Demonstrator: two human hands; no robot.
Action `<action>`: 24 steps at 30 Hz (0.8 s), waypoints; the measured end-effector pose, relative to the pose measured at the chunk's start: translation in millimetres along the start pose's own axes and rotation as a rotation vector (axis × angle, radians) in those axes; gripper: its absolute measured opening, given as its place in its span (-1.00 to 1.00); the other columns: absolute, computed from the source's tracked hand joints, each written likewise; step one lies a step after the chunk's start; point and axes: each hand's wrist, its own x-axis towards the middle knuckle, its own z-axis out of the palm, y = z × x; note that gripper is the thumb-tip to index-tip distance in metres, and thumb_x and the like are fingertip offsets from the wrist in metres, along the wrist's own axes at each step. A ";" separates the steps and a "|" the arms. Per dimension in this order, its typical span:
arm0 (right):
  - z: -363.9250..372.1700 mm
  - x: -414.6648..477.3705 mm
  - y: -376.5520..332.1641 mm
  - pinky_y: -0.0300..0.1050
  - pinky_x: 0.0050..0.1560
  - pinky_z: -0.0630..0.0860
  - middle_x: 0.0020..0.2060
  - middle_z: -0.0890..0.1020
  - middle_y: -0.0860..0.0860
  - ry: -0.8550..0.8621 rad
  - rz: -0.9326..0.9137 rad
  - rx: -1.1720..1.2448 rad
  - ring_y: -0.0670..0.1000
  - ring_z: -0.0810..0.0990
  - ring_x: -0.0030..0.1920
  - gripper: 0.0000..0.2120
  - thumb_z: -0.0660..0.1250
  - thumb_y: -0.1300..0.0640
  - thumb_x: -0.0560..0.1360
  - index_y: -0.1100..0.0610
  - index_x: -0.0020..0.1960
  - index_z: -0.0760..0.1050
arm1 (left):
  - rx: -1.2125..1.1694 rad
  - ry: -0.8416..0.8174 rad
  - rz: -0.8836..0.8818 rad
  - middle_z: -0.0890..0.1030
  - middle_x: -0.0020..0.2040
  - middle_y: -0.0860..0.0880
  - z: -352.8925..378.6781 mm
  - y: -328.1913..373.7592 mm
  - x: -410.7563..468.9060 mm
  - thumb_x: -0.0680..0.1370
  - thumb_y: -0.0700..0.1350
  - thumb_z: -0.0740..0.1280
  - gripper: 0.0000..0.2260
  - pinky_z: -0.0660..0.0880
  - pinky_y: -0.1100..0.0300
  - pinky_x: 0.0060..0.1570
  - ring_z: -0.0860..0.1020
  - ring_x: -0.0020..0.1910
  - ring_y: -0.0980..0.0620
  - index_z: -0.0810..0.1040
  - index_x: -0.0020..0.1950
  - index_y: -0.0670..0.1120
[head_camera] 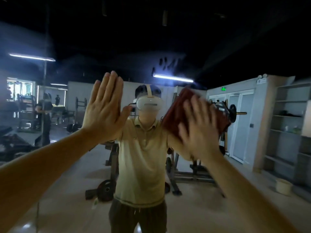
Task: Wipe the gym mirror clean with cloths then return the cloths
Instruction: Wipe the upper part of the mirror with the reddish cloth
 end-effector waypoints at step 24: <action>-32.1 182.3 -25.8 0.37 0.60 -0.01 0.66 0.08 0.27 0.134 0.574 0.071 0.29 0.00 0.67 -0.28 -0.07 -0.12 0.61 0.25 0.67 0.12 | -0.011 -0.037 0.193 -0.10 0.70 -0.28 -0.6 -14.0 -9.5 0.63 0.42 -0.01 -0.07 0.02 -0.27 0.64 -0.10 0.70 -0.24 -0.07 0.68 -0.31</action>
